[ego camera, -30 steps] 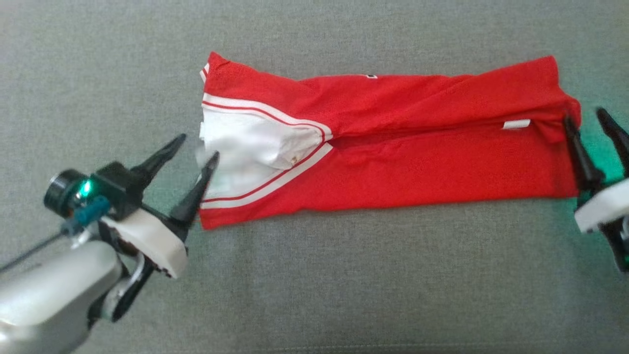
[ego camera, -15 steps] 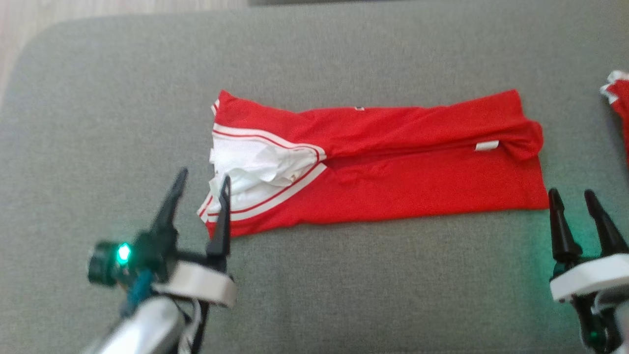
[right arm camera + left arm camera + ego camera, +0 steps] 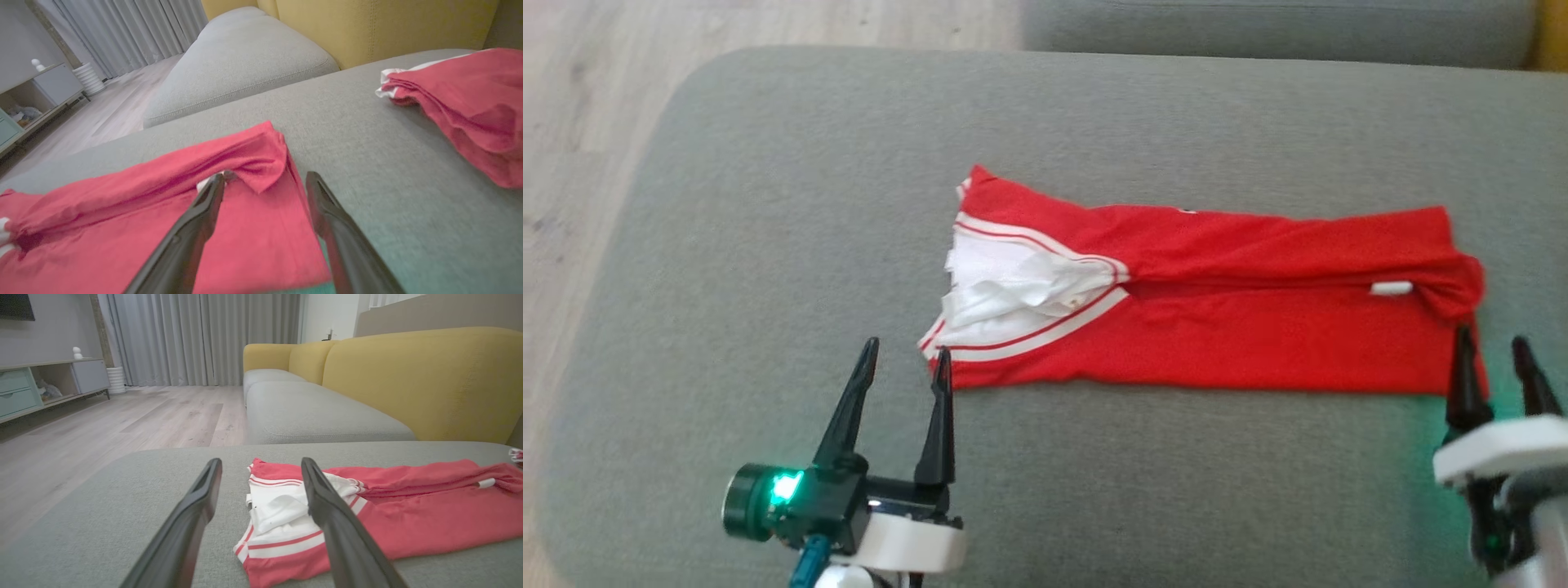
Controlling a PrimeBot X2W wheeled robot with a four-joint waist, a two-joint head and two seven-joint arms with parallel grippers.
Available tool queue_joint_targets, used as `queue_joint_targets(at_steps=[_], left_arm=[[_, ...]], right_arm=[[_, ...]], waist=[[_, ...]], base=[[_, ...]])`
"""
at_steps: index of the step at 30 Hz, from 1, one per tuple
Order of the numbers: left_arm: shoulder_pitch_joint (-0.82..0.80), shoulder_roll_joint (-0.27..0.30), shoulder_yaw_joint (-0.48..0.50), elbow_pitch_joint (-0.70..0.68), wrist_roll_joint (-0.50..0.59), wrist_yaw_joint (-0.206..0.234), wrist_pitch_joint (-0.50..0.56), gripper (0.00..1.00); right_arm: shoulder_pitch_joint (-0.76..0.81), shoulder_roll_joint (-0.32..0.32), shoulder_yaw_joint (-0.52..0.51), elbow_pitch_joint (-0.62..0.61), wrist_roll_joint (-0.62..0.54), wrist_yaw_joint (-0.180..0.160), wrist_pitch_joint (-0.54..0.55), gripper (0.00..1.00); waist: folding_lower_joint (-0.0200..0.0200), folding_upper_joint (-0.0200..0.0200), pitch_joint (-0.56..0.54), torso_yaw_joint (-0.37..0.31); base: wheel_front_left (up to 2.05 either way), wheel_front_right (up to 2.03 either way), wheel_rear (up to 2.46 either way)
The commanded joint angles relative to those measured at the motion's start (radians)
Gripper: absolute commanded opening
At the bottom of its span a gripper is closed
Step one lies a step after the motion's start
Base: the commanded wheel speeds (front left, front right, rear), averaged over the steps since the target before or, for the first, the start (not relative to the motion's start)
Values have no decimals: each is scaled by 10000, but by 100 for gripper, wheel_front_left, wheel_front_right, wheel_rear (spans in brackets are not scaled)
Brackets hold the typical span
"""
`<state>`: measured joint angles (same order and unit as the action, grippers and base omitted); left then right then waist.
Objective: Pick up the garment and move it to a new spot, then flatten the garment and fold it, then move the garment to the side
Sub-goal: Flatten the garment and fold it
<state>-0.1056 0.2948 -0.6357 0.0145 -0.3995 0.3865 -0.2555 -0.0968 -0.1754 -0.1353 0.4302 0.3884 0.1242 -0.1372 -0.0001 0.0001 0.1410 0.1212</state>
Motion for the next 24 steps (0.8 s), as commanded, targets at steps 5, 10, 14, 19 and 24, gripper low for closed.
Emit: queue_joint_targets(at_steps=[5,10,14,19,24], left_arm=[[-129,-544,965,-131,750,-673,-62,100],[-63,-976,1309,18,1255,-1174,-62,100],[-45,-1254,1545,97,1566,-1518,-62,100],[-16,-1541,1884,267,1898,-1942,-62,100],[69,-1681,2101,378,2053,-2151,-62,100]], right_arm=[[-1552,68,-704,690,-432,65,269,100],[-2460,-22,-1779,1974,-1088,65,300,100],[-2978,19,-2500,3068,-1907,65,546,100],[-3494,363,-2854,4143,-2797,65,936,0],[-3677,430,-2751,4535,-2757,65,847,0]], waist=[[1,-1,313,579],[1,-1,526,760],[1,-1,665,801],[1,-1,667,738],[1,-1,522,639]], base=[[0,0,0],[0,0,0],[0,0,0],[0,0,0],[0,0,0]])
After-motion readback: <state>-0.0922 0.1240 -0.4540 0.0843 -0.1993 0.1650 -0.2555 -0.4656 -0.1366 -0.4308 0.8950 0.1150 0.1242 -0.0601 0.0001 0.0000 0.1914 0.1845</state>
